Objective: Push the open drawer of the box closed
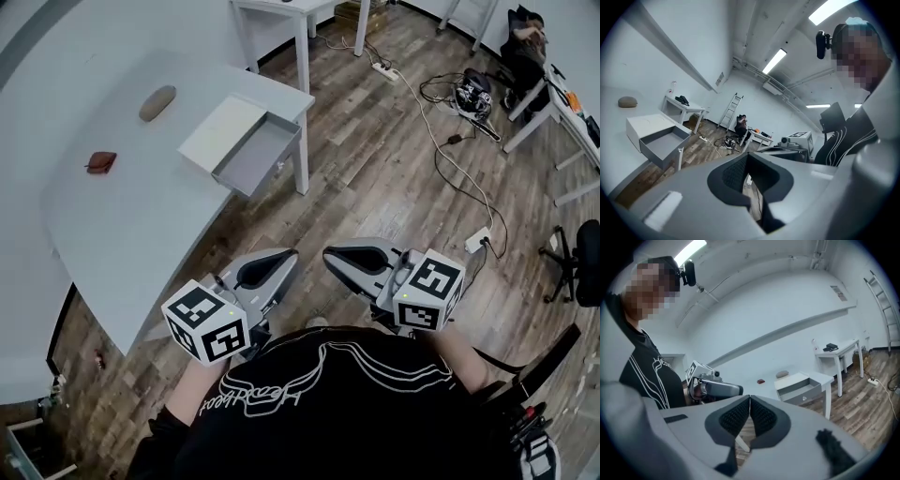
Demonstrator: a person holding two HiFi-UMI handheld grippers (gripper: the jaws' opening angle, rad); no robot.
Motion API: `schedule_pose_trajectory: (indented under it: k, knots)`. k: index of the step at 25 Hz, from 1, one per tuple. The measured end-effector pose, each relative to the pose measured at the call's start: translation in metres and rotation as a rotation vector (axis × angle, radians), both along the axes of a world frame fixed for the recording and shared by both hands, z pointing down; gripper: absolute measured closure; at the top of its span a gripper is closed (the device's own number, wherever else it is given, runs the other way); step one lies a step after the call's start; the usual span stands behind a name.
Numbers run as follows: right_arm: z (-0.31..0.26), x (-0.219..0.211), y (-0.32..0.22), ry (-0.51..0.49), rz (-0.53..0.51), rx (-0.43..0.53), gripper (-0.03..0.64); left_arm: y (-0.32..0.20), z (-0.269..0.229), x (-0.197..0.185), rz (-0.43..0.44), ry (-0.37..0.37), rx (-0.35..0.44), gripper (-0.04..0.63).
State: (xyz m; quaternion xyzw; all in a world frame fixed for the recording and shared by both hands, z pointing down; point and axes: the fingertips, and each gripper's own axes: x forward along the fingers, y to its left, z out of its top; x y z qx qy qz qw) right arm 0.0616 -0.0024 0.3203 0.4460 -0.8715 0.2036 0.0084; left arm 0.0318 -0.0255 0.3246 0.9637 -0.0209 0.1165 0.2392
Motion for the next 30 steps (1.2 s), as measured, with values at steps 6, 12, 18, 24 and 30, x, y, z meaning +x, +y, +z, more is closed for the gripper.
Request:
schedule_pose_trajectory:
  k: [6,12,18,24,30]
  knots:
    - [0.027,0.024,-0.035,0.063,-0.048,-0.005,0.607,-0.039,0.024,0.011,-0.133,-0.030,-0.029,0.589]
    - [0.037,0.051,-0.099,0.115,-0.146,-0.031,0.607,-0.091,0.024,0.030,-0.269,-0.042,-0.067,0.589]
    - [0.044,0.060,-0.150,0.146,-0.193,-0.025,0.607,-0.125,0.027,0.028,-0.365,-0.052,-0.073,0.589]
    - [0.100,0.073,-0.190,0.194,-0.171,-0.076,0.607,-0.143,0.061,0.015,-0.435,-0.091,-0.142,0.589]
    - [0.155,0.071,-0.219,0.321,-0.193,-0.120,0.606,-0.159,0.077,-0.007,-0.504,-0.105,-0.167,0.589]
